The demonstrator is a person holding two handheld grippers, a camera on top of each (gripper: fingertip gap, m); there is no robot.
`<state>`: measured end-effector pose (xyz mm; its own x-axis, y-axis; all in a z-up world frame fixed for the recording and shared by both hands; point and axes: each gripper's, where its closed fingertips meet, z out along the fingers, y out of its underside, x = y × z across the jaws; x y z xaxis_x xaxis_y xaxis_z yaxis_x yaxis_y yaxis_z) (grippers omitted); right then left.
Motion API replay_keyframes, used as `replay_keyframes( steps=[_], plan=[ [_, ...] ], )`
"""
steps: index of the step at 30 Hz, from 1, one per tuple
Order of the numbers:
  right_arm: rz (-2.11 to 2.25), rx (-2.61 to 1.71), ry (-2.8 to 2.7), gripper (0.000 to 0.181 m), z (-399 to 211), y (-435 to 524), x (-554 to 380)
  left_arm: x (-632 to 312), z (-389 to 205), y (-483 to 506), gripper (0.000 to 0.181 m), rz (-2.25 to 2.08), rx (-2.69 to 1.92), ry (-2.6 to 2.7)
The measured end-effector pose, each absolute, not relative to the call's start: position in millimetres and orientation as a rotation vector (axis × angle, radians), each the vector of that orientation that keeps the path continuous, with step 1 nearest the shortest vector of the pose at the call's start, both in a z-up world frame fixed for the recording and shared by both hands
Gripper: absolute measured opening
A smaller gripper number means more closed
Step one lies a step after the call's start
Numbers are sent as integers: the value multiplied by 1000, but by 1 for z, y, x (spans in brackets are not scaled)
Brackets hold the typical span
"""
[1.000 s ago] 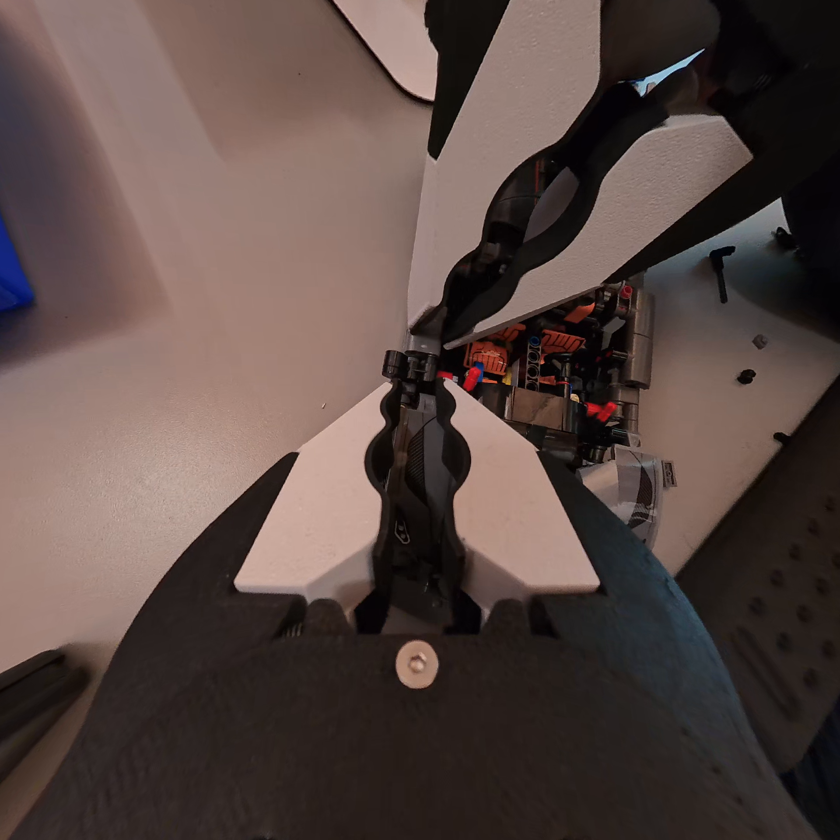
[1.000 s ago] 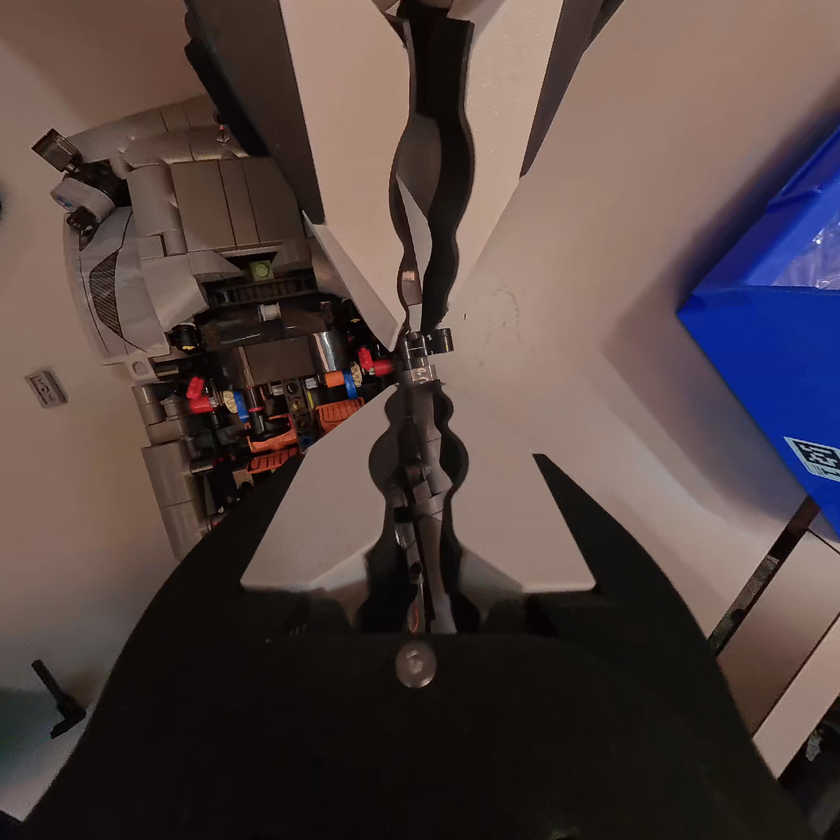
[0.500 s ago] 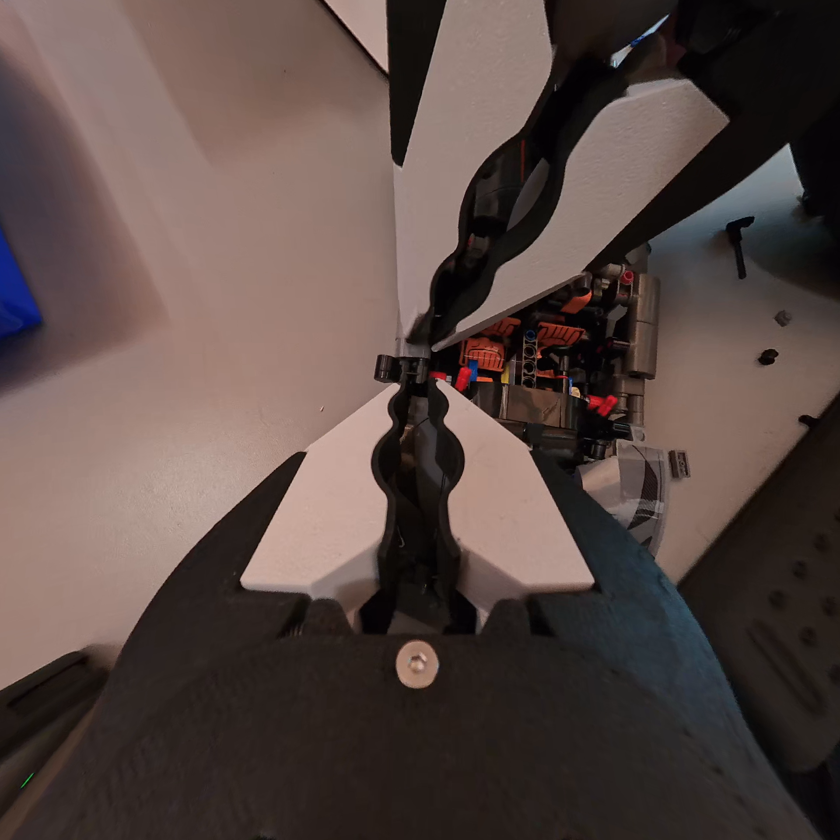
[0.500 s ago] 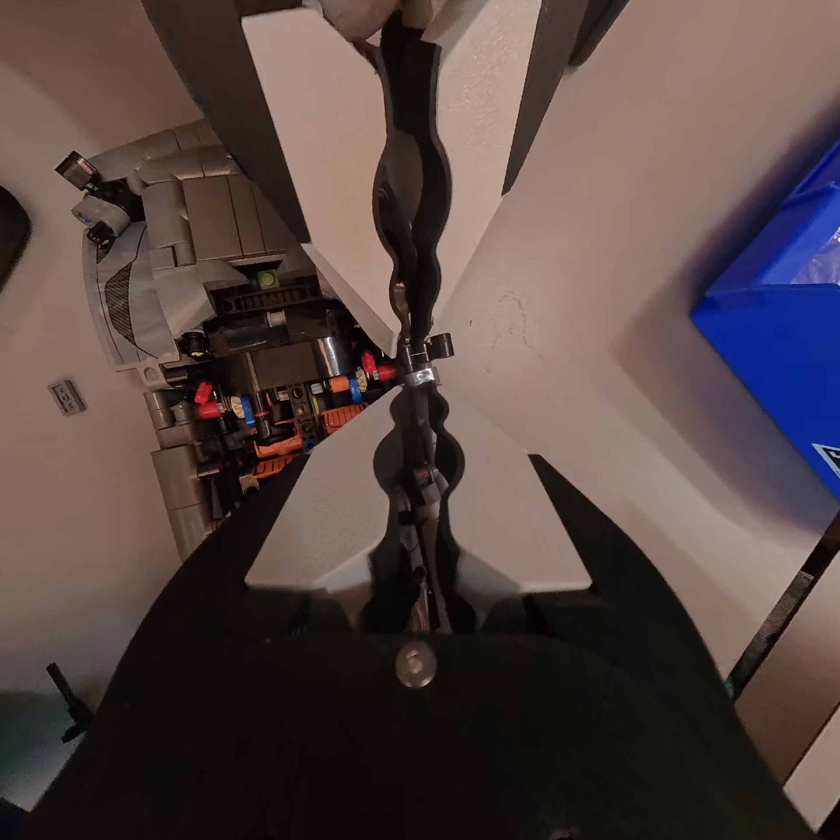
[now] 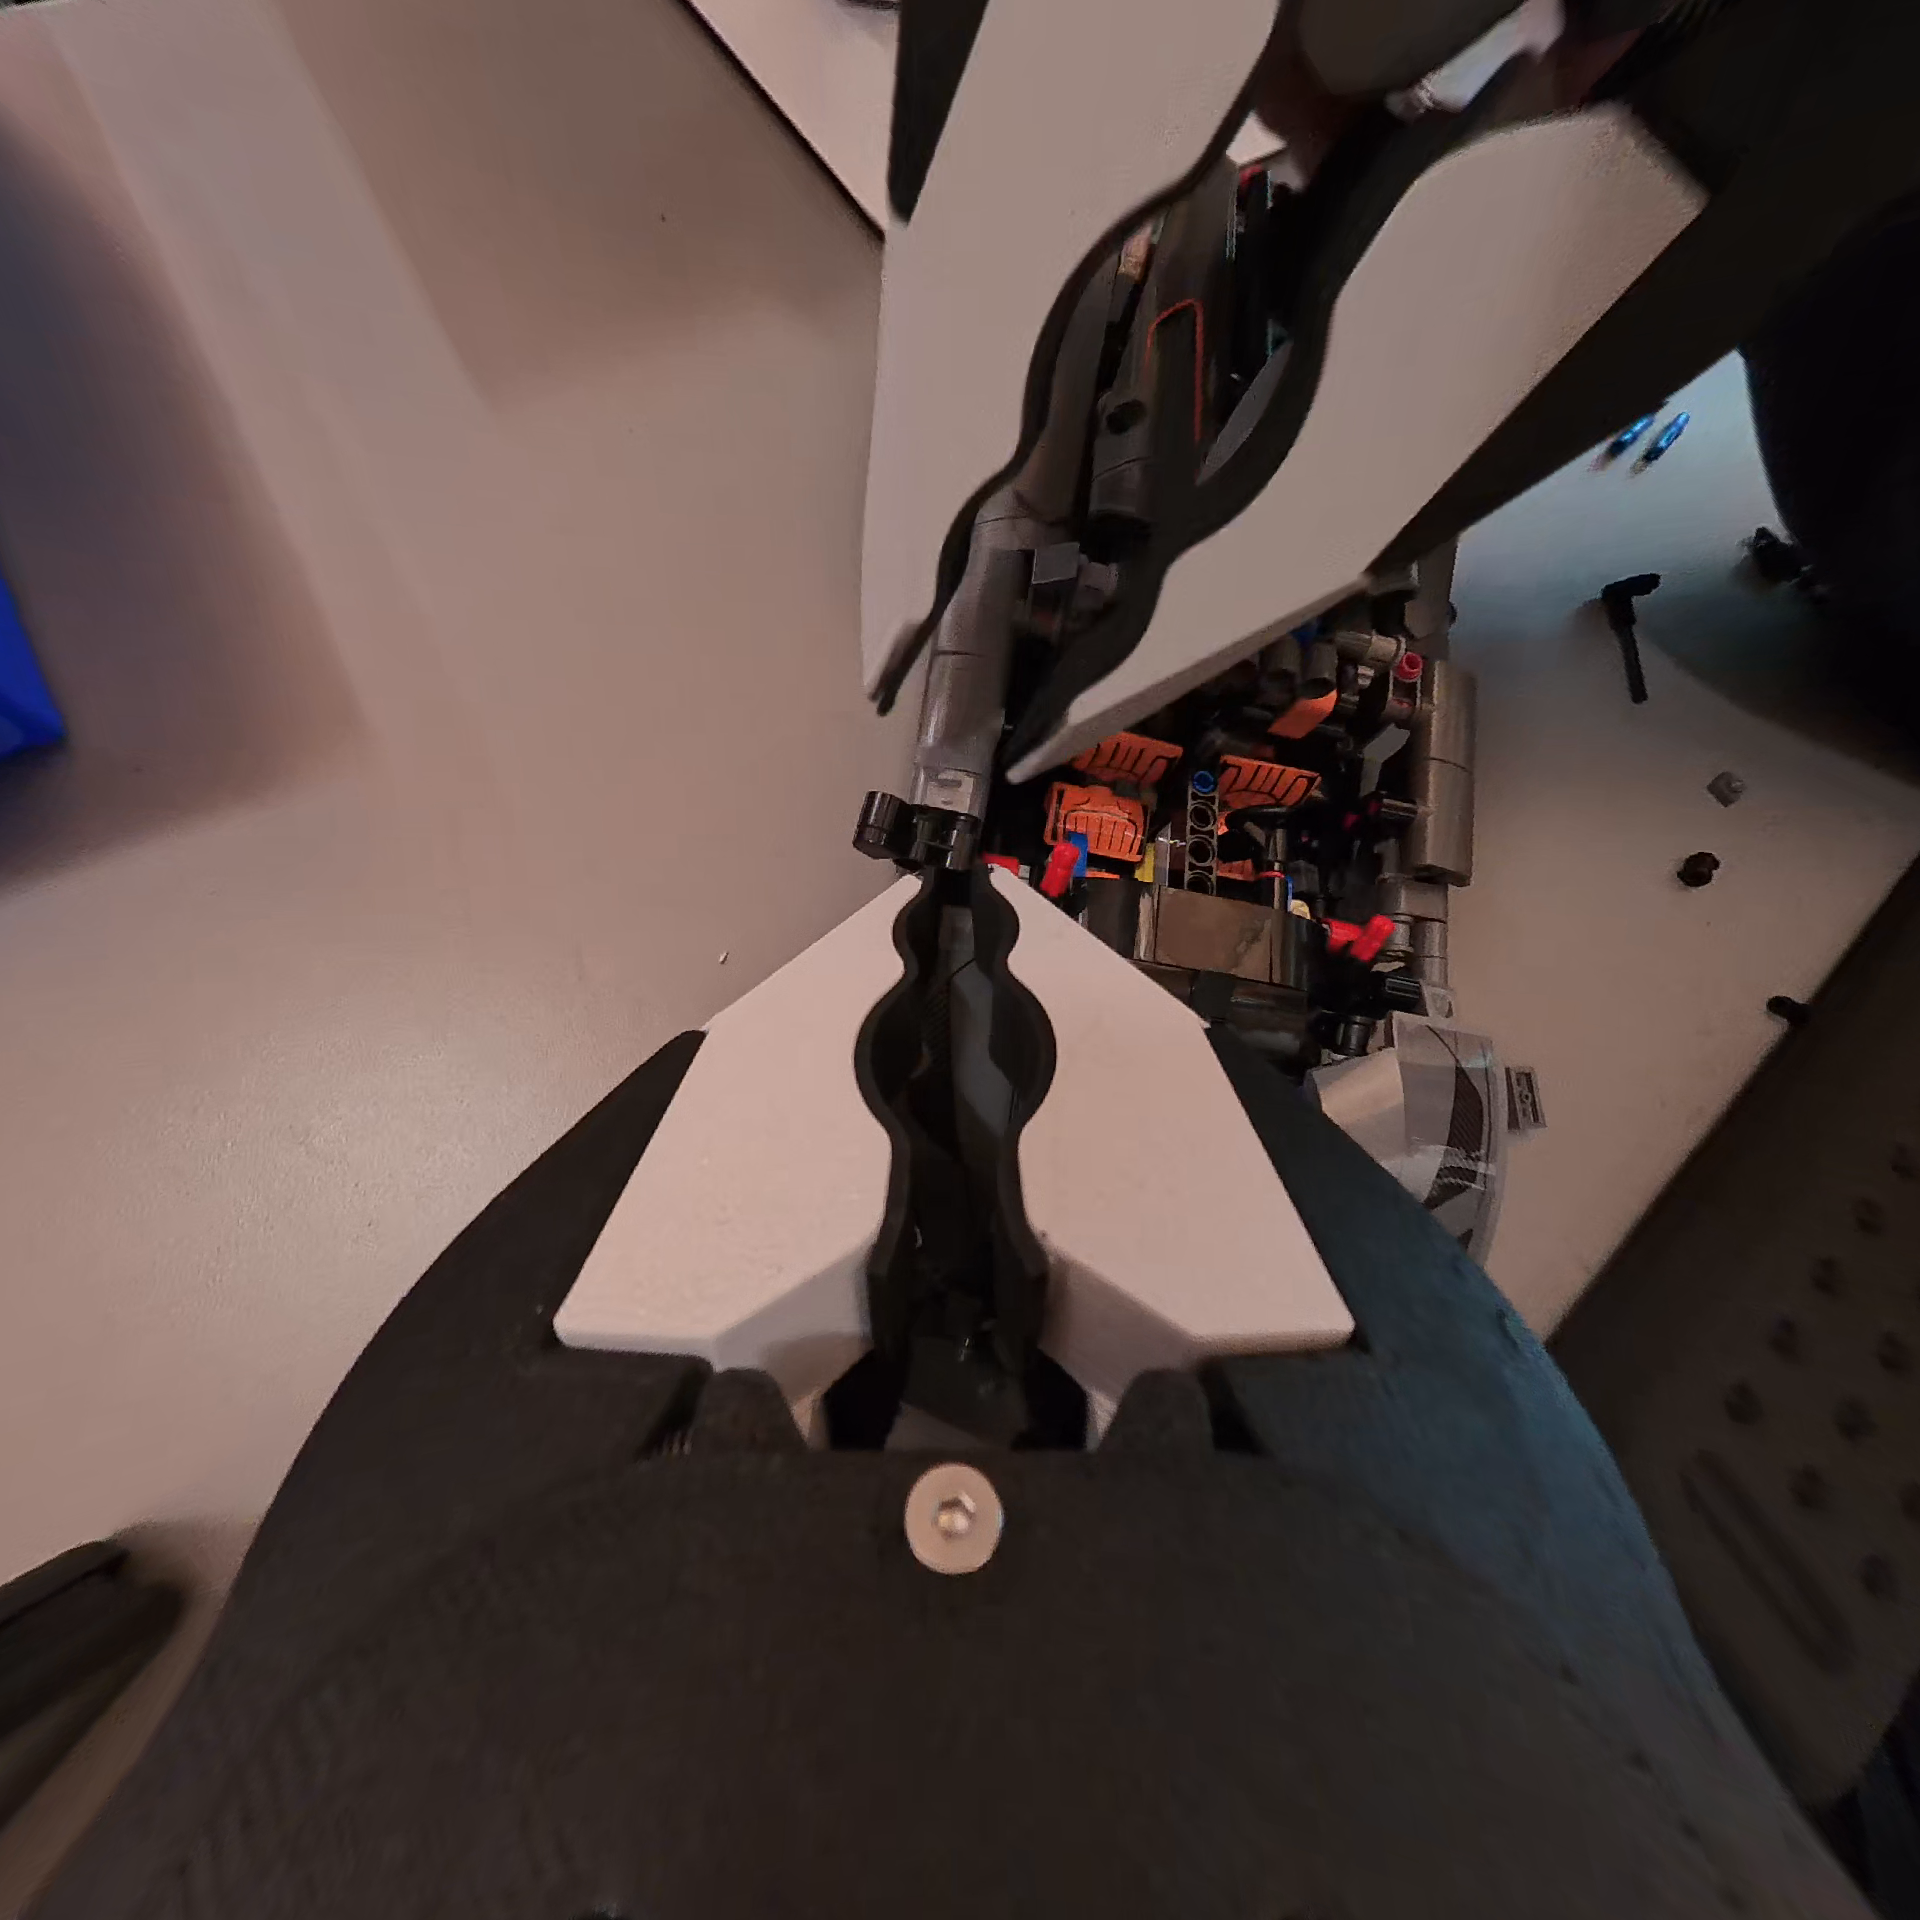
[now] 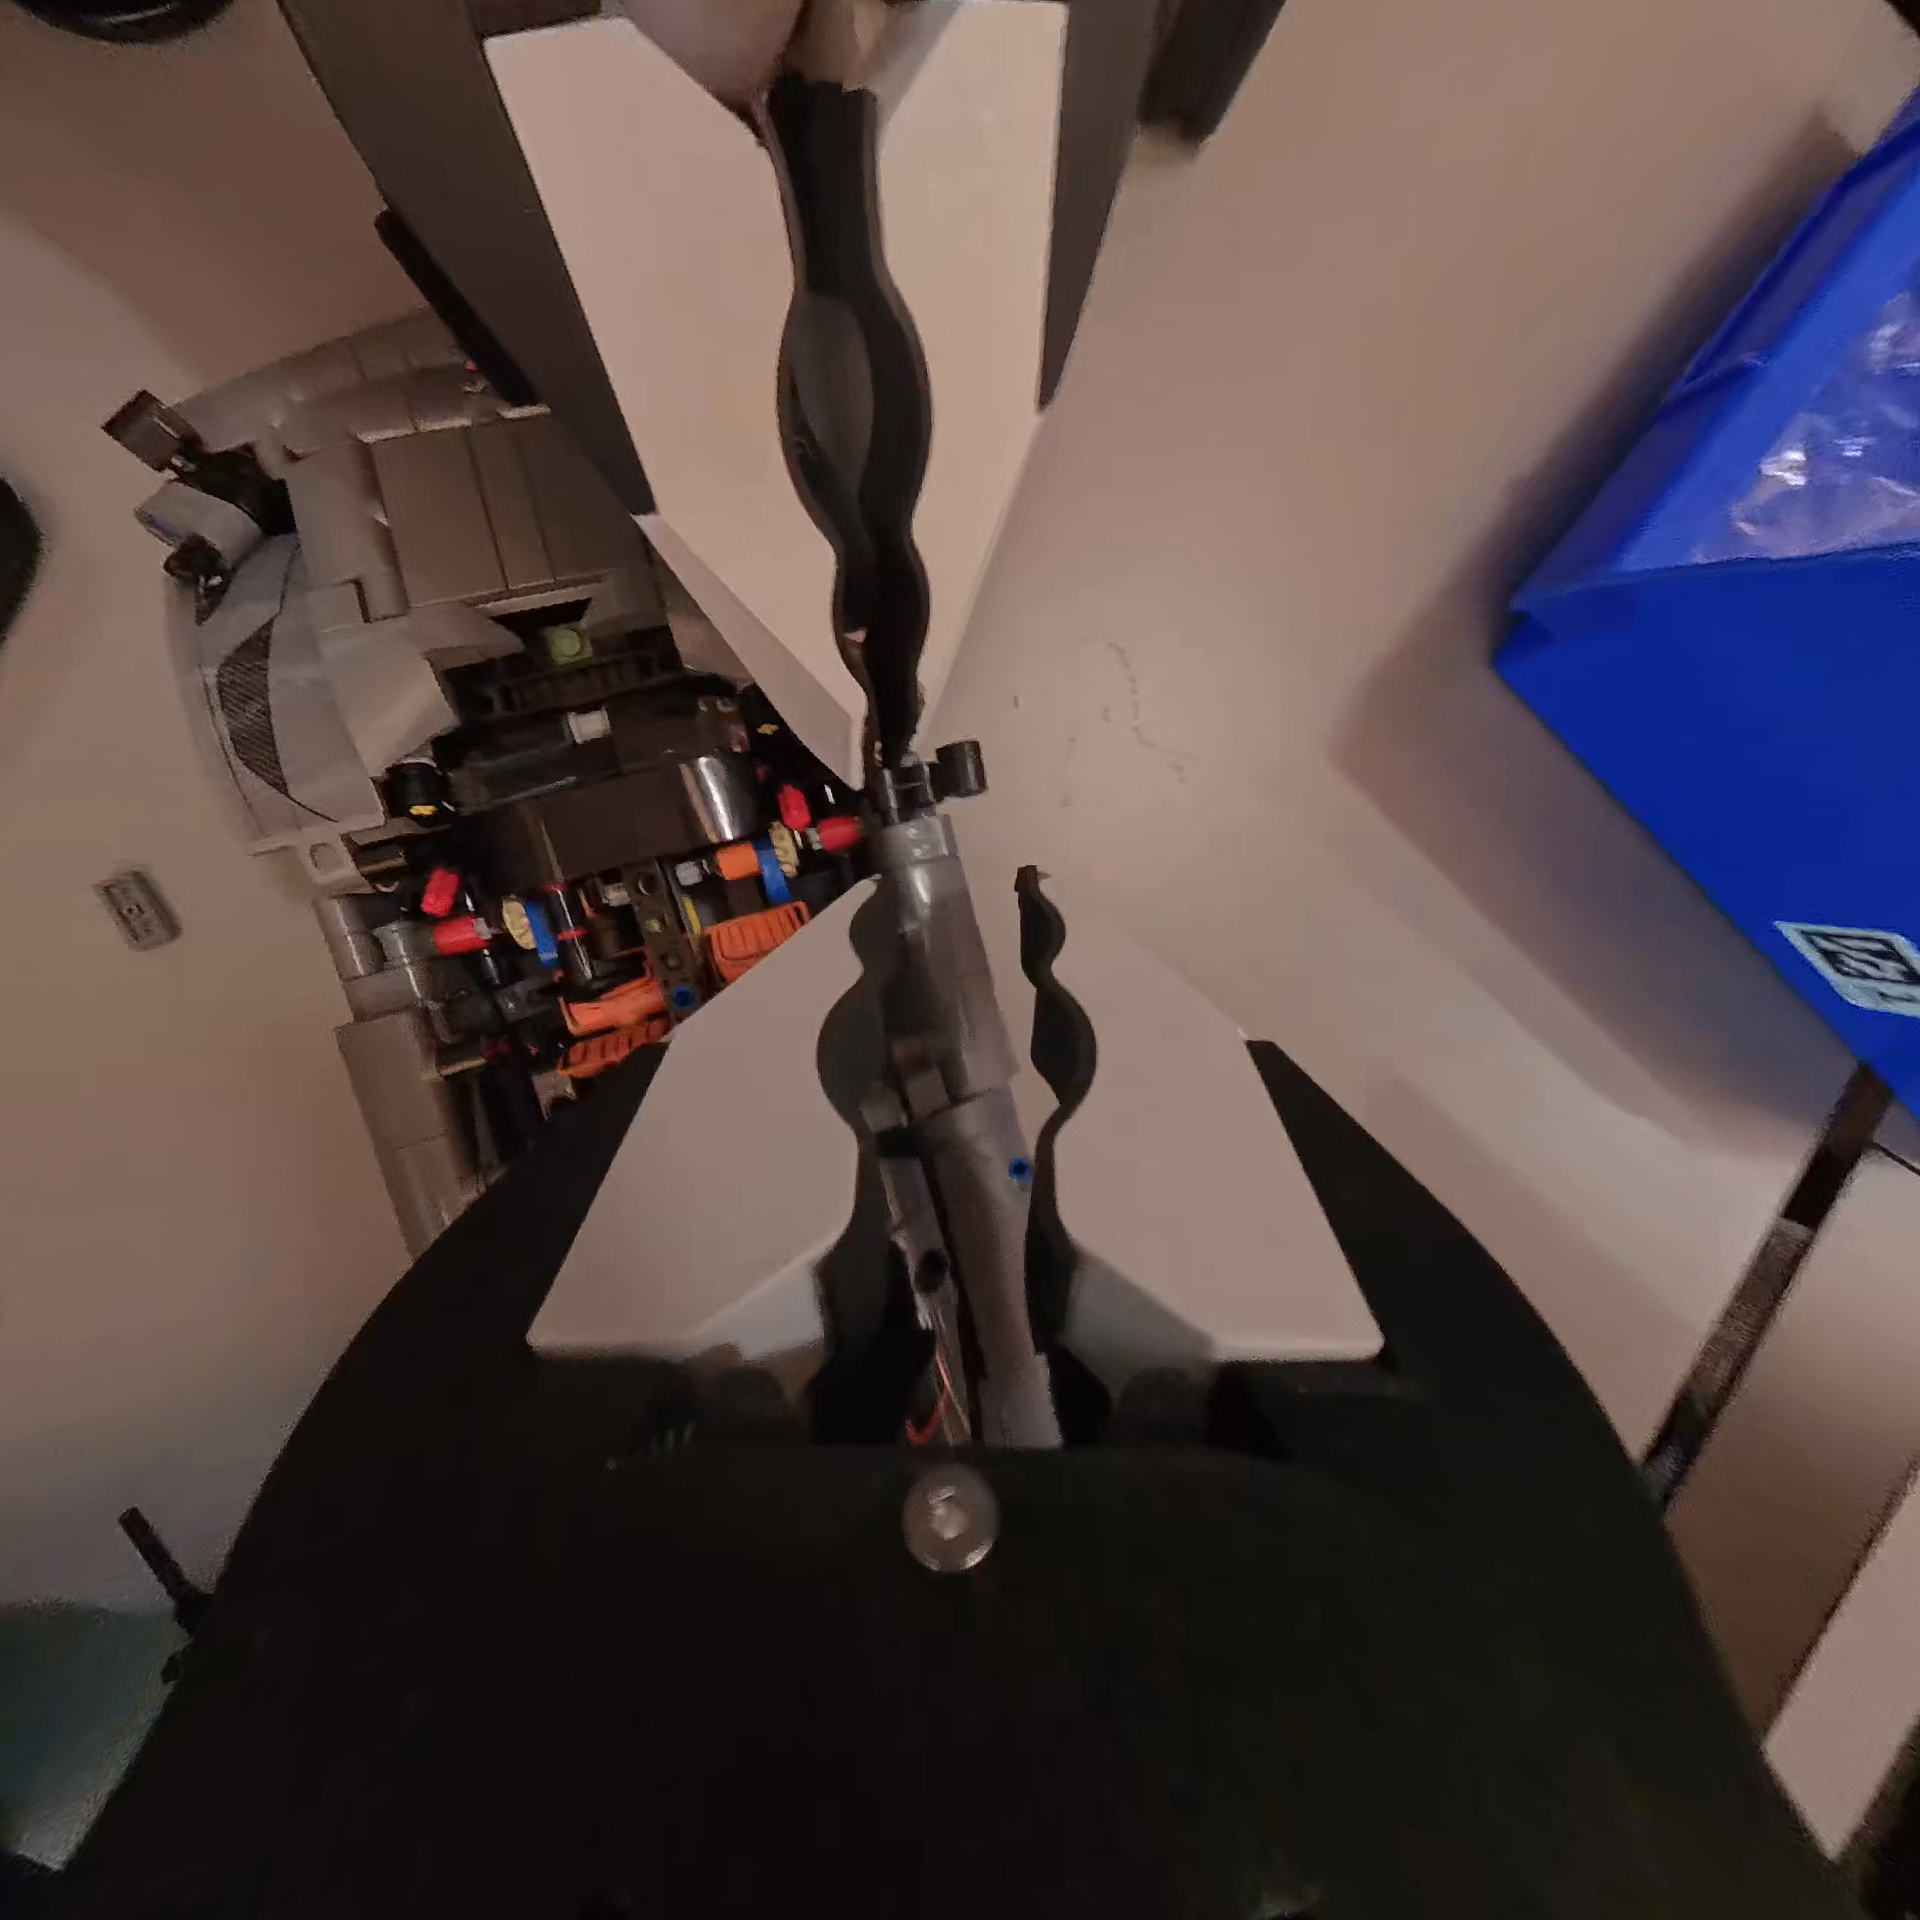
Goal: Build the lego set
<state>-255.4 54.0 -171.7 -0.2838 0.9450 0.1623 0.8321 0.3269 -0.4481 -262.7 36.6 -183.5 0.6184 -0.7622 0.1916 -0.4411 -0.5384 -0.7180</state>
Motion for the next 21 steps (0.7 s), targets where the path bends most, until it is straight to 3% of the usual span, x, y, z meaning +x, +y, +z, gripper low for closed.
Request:
replay_keyframes(
  steps=[8, 14, 19, 21],
  plan=[
    [441, -1598, -2236, 8, -180, 49, -257, -262, -184, 38, 3, -655, -2213, 944],
    [433, -1640, -2193, 23, -180, 55, -258, -262, -184, 37, 3, -650, -2209, 944],
    [506, -1658, -2187, 24, -178, 51, -259, -263, -183, 37, 3, -657, -2209, 944],
    [534, -1668, -2189, 34, -177, 49, -258, -263, -183, 36, 4, -663, -2209, 937]
  ],
)
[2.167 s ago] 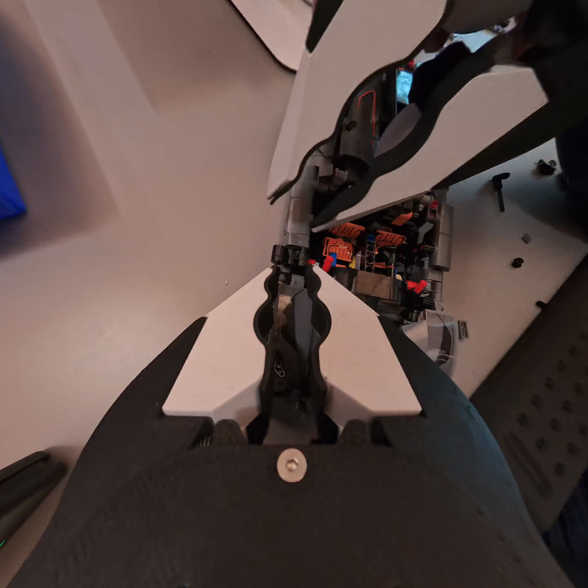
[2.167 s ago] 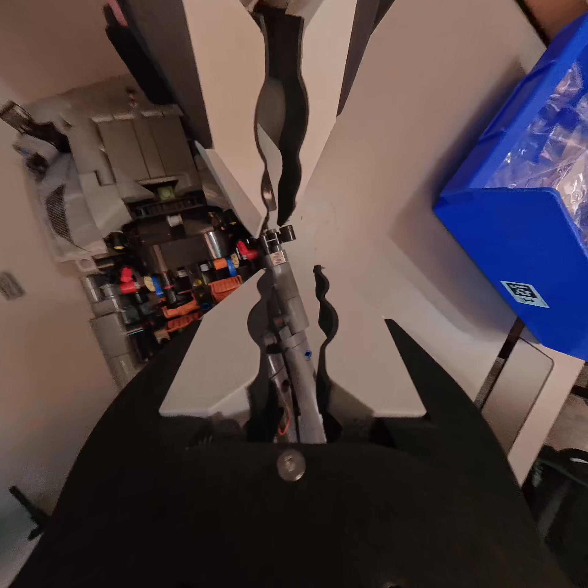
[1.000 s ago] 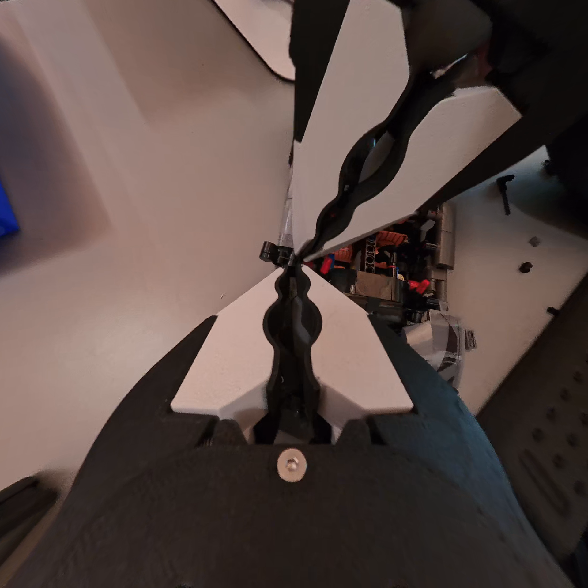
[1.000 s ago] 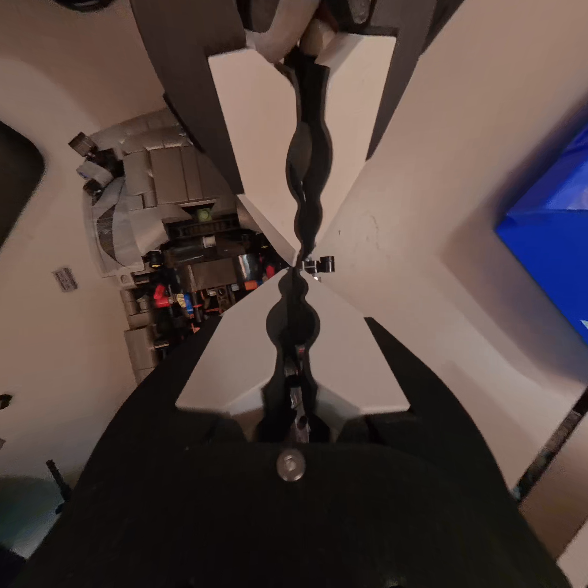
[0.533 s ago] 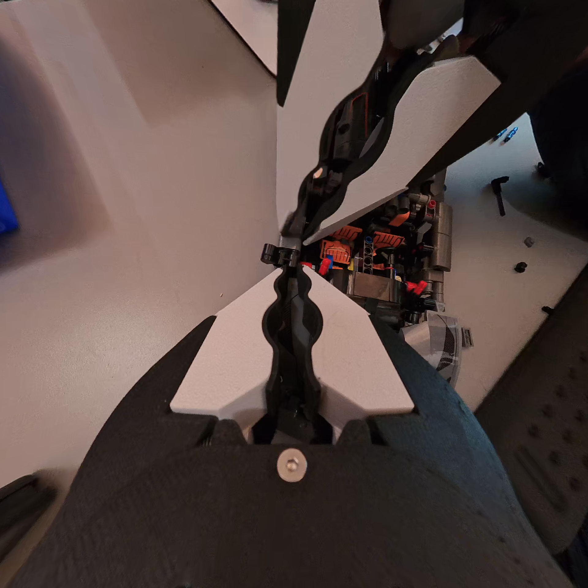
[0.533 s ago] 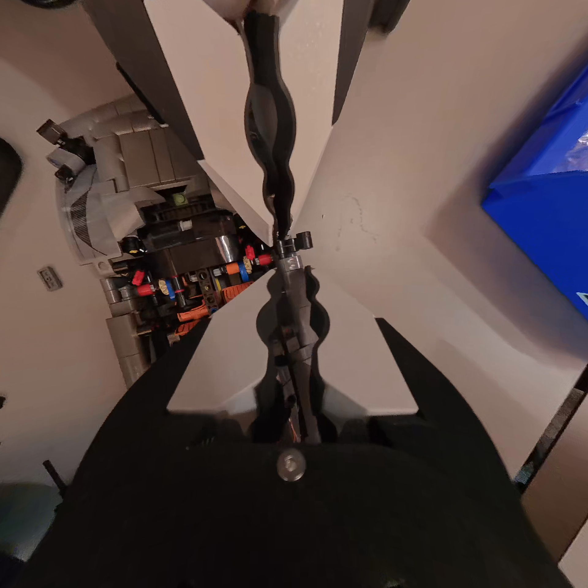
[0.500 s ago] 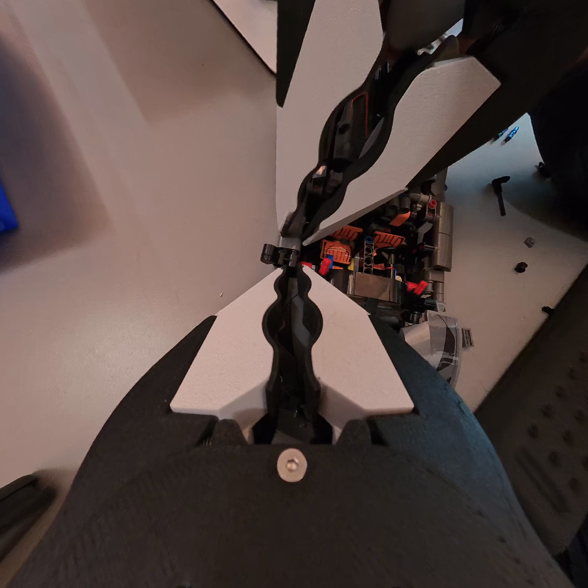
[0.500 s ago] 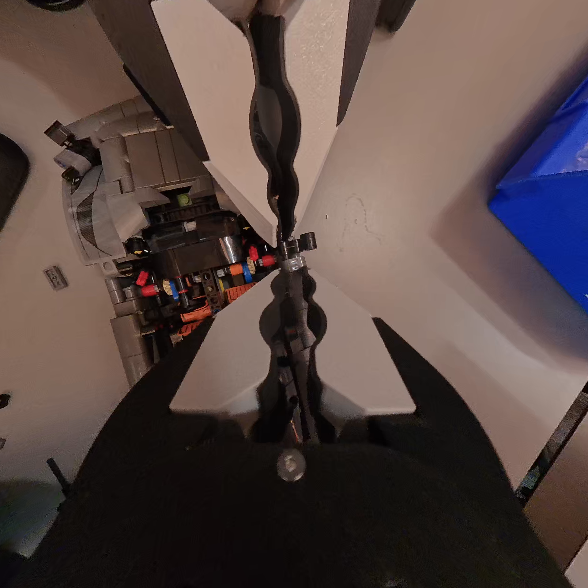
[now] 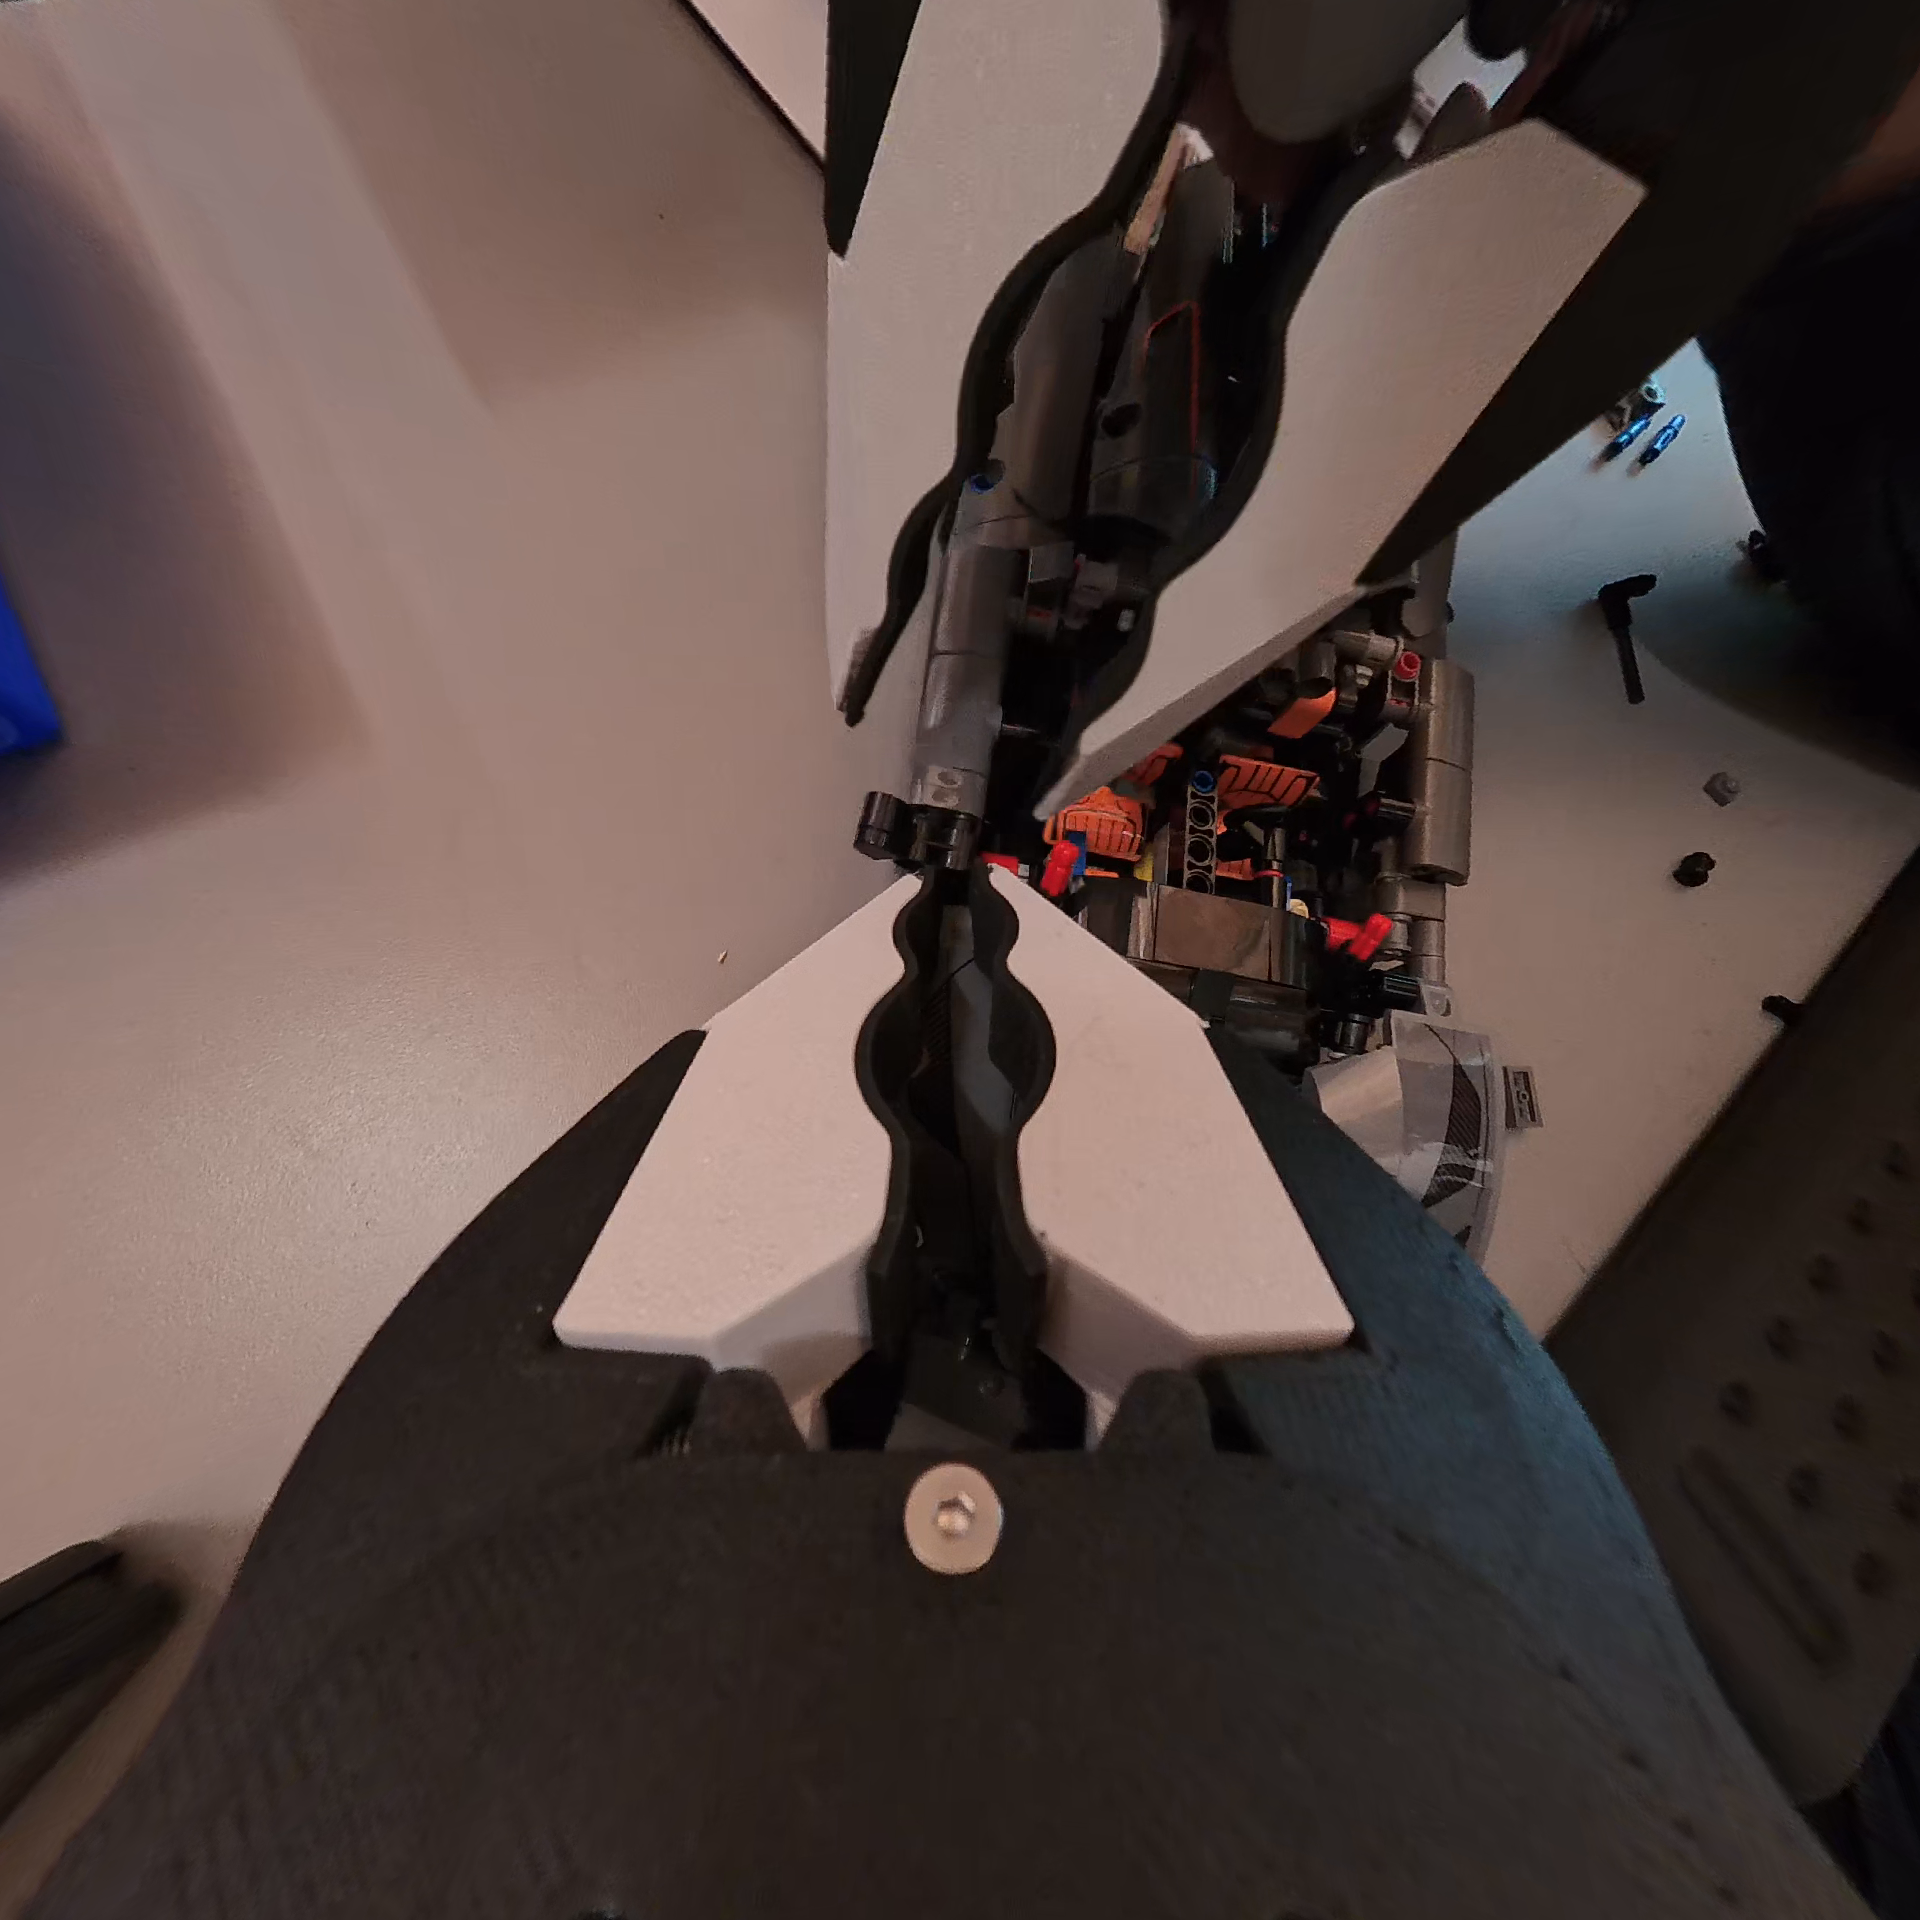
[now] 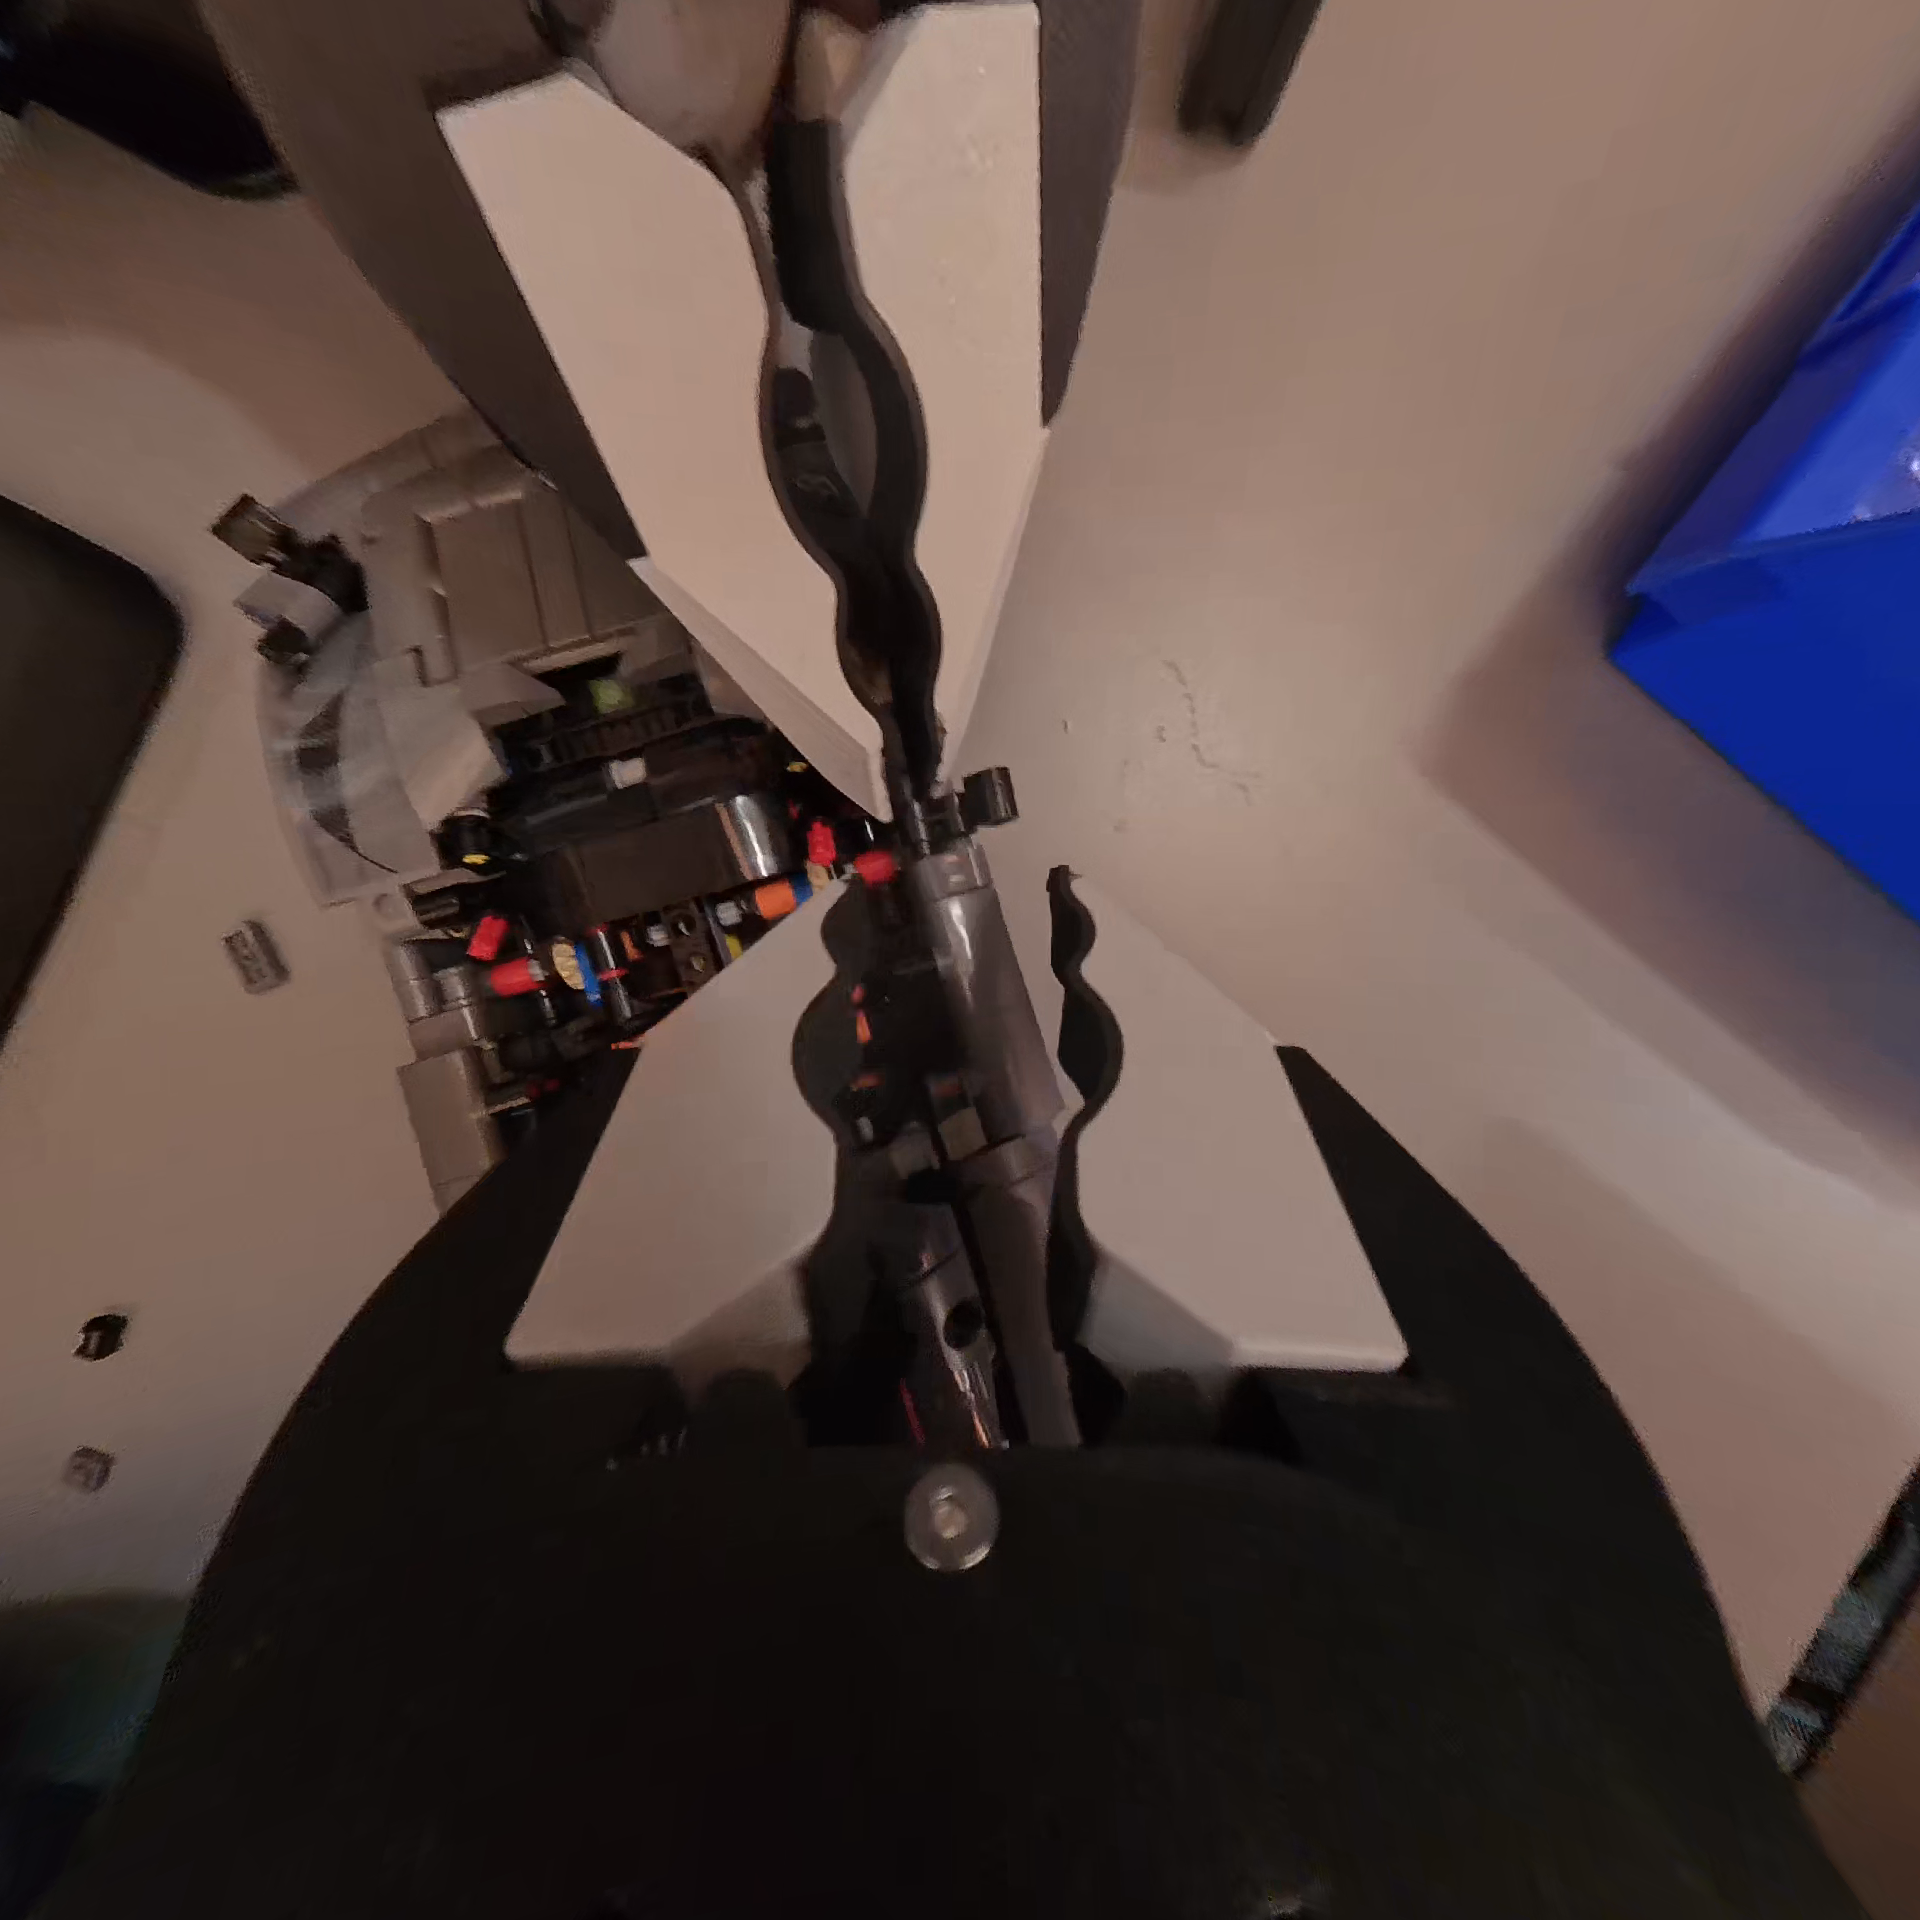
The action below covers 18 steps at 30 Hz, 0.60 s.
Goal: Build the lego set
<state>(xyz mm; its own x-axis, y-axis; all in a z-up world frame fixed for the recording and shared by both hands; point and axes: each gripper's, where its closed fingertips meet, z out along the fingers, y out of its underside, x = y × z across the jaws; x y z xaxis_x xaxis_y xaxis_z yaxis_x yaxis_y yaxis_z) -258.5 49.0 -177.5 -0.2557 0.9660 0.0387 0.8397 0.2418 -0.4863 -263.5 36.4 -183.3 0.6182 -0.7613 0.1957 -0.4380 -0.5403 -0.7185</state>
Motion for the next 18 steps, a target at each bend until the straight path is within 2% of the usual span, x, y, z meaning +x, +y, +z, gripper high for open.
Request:
replay_keyframes(
  steps=[1, 5, 8, 12, 18],
  plan=[
    [524, -1682, -2196, 34, -179, 49, -258, -263, -183, 36, 4, -666, -2209, 937],
    [494, -1689, -2216, 19, -181, 48, -257, -263, -183, 36, 4, -669, -2210, 938],
    [482, -1706, -2214, 17, -182, 48, -257, -263, -183, 36, 4, -664, -2211, 940],
    [472, -1739, -2195, 23, -183, 50, -256, -263, -183, 36, 4, -660, -2213, 943],
    [491, -1738, -2212, 14, -184, 47, -256, -263, -184, 36, 4, -649, -2216, 952]
  ],
)
